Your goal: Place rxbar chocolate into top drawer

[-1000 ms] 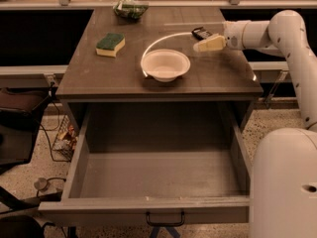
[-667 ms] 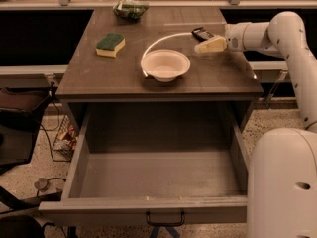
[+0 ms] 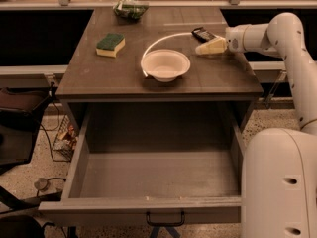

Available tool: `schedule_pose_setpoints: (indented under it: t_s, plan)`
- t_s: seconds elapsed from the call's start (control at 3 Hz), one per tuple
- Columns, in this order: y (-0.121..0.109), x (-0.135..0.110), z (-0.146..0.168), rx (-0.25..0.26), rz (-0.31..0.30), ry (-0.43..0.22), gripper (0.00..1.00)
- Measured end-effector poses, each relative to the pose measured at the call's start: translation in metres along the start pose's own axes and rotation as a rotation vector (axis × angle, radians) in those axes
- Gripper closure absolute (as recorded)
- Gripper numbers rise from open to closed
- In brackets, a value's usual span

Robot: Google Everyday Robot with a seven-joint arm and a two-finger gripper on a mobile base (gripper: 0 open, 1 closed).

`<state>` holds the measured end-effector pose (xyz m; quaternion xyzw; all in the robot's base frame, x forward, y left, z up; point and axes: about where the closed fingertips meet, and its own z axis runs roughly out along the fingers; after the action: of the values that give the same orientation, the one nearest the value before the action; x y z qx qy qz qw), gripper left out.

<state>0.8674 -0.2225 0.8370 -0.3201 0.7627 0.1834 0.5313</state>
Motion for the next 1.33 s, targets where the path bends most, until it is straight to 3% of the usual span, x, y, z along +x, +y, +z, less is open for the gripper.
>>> schedule_pose_setpoints:
  t_s: [0.33, 0.67, 1.33]
  plan:
    - [0.003, 0.001, 0.004, -0.019, 0.006, -0.004, 0.00]
    - [0.014, 0.003, 0.014, -0.069, 0.003, 0.000, 0.23]
    - [0.018, 0.004, 0.018, -0.093, 0.006, 0.004, 0.69]
